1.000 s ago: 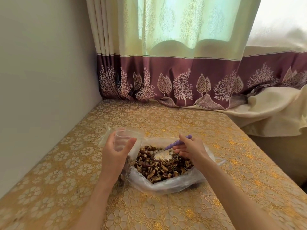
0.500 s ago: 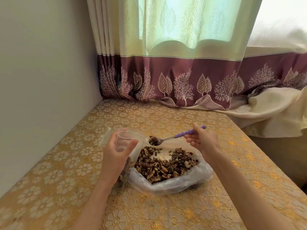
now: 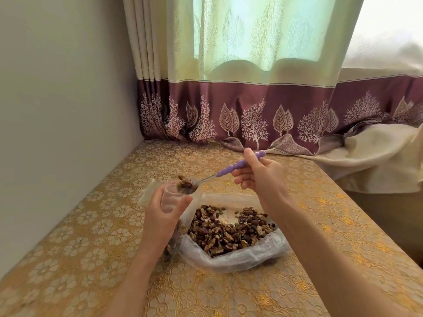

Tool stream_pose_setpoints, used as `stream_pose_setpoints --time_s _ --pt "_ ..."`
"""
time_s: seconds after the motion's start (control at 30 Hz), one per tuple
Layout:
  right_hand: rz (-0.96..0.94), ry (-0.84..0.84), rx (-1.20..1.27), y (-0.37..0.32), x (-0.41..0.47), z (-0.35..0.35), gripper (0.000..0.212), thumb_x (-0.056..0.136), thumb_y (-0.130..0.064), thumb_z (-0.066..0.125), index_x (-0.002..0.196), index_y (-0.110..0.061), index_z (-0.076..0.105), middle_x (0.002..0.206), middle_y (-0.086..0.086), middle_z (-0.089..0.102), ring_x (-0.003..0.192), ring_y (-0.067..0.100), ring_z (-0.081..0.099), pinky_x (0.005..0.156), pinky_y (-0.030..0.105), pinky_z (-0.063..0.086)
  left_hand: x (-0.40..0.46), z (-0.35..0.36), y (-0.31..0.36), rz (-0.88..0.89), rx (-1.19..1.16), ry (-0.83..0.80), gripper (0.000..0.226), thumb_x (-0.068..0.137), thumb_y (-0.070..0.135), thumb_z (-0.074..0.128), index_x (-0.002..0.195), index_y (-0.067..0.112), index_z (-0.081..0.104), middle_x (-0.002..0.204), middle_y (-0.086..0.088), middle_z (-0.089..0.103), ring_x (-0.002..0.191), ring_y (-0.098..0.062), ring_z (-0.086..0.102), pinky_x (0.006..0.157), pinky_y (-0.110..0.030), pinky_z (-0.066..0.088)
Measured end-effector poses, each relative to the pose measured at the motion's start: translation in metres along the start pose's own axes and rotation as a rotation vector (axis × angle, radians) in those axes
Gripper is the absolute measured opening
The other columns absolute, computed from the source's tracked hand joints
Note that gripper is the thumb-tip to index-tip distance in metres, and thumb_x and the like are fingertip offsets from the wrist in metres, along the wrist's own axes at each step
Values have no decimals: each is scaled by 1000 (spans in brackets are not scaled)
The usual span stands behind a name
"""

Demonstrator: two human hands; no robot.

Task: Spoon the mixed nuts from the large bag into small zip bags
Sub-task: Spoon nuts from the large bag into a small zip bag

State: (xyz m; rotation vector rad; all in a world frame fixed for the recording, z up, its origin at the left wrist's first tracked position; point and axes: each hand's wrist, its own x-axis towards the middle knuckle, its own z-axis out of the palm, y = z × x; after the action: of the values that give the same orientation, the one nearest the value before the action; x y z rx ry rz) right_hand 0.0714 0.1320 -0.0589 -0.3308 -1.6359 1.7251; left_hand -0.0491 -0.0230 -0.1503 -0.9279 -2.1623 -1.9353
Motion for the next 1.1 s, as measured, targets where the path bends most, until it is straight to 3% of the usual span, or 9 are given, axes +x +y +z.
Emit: stream_pose_setpoints --time_s 0.13,0.23,0.33,0.4,0.57,0.7,0.8,0.9,1.1 --pt "-139 -81 -40 3 -5 11 33 99 -19 48 76 -1 63 65 5 72 50 14 60 45 19 48 -1 1 2 1 -46 16 49 66 49 67 110 31 55 87 20 67 72 10 62 60 -14 52" --pt "-196 -124 -64 5 -8 12 30 99 -16 48 77 -4 64 67 4 72 52 16 61 47 20 50 -1 0 1 -24 -102 9 51 63 54 68 108 32 55 88 9 70 70 1 66 58 -13 52" --pt "-199 -139 -40 6 -8 9 29 99 -14 46 80 -2 64 70 7 73 53 17 60 47 21 50 0 -1 -2 -12 -58 3 88 60 69 66 131 21 47 108 6 65 89 -2 64 66 -8 47" --pt "-196 -135 -18 7 -8 3 31 99 -14 45 79 -1 64 75 12 73 54 18 60 48 22 50 -1 -1 1 -7 -58 -4 101 52 80 62 131 19 46 107 7 64 86 4 63 65 -5 46" --pt "-156 58 87 17 -6 -20 33 98 -21 47 79 -1 64 78 20 71 52 17 57 46 21 47 -1 0 3 1 -80 -16 57 62 67 65 106 33 55 94 6 68 79 6 64 62 -6 47" --pt "-73 231 137 33 -3 -46 34 97 -25 49 77 -2 63 72 16 68 49 14 54 44 18 45 -2 0 4 -2 -73 -15 70 57 75 61 111 31 56 94 10 67 78 7 64 58 -5 47" --pt "-46 296 14 50 -3 -61 34 98 -26 49 77 -2 62 59 4 67 47 11 54 41 18 44 -1 1 3 3 -63 -10 86 52 82 59 115 24 56 94 11 67 79 8 64 60 -6 47" --pt "-31 299 -134 65 -5 -69 36 98 -27 48 78 0 63 57 3 67 45 10 55 40 17 43 0 1 3 7 -38 -15 99 49 84 58 121 17 55 93 13 67 79 8 64 61 -6 47" --pt "-48 264 -284 80 -9 -70 39 98 -28 47 71 -5 63 67 17 69 44 11 53 39 17 39 -1 3 3 17 -28 -16 83 53 82 59 114 26 57 87 20 68 81 9 63 64 -5 47"
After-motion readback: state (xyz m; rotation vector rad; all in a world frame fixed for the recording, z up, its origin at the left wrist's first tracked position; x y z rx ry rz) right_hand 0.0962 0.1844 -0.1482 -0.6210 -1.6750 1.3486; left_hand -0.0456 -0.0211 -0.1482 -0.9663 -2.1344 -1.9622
